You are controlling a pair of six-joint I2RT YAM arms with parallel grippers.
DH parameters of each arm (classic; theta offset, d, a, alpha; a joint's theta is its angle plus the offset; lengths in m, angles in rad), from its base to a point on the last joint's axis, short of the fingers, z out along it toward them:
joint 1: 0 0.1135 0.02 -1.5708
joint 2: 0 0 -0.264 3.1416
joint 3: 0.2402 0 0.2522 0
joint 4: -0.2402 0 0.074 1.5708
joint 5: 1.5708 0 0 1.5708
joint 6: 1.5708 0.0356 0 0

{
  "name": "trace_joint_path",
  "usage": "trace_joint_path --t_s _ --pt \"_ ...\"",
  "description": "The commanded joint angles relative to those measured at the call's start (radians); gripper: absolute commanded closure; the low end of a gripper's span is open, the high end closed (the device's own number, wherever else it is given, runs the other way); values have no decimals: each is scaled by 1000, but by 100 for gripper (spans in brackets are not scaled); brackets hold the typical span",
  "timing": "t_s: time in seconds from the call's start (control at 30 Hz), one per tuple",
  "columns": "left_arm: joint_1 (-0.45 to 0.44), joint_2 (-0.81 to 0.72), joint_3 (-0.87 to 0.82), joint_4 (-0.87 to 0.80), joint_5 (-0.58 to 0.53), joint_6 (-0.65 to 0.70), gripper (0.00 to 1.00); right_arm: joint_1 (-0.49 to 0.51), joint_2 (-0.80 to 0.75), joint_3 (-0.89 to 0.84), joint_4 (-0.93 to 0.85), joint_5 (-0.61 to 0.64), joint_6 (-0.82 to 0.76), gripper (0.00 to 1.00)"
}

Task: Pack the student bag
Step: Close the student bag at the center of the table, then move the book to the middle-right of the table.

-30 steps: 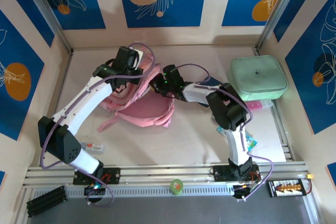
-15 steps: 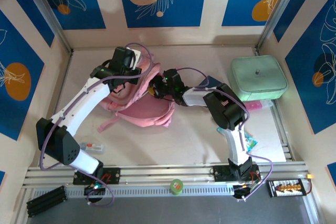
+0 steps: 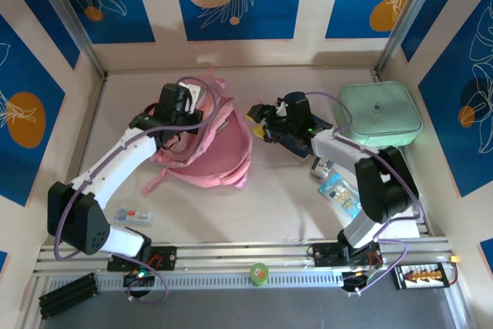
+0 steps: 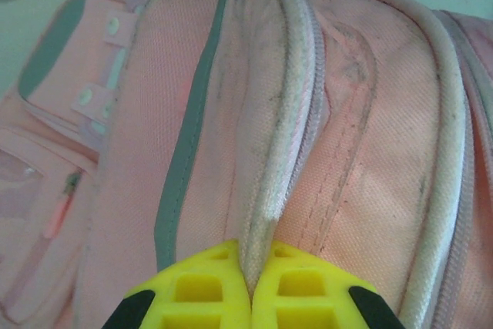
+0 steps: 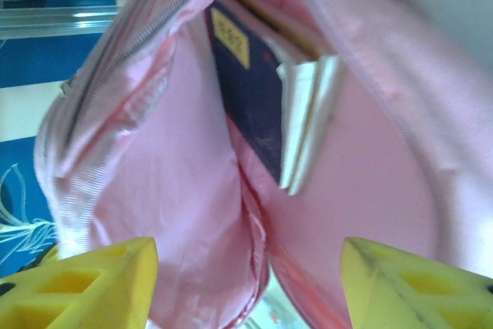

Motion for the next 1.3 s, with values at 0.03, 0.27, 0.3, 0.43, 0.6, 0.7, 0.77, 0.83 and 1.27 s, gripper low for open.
trace_joint_path --t_s 0.03,0.27,0.3,0.43,0.6,0.7,0.77,0.83,1.27 --pt "27 -80 -132 164 56 -74 82 -37 -100 5 -373 113 -287 26" --pt "31 -206 -329 283 94 -214 36 -124 -74 71 -535 267 -520 1" --pt "30 -221 -337 293 88 -224 31 -136 -54 92 -544 268 -537 1" --pt "31 -271 -344 269 33 -271 11 -165 81 248 -658 322 -596 1" --pt "32 -285 -347 249 7 -329 0 -207 266 424 -739 303 -605 1" --pt "35 -268 -319 232 4 -331 0 -219 360 520 -782 340 -608 1" --pt "35 -256 -307 231 13 -337 0 -220 407 570 -803 368 -607 1" --pt "34 -246 -310 250 35 -344 0 -223 448 611 -829 356 -605 1" --pt "34 -229 -291 265 121 -322 0 -144 475 524 -844 270 -604 0"
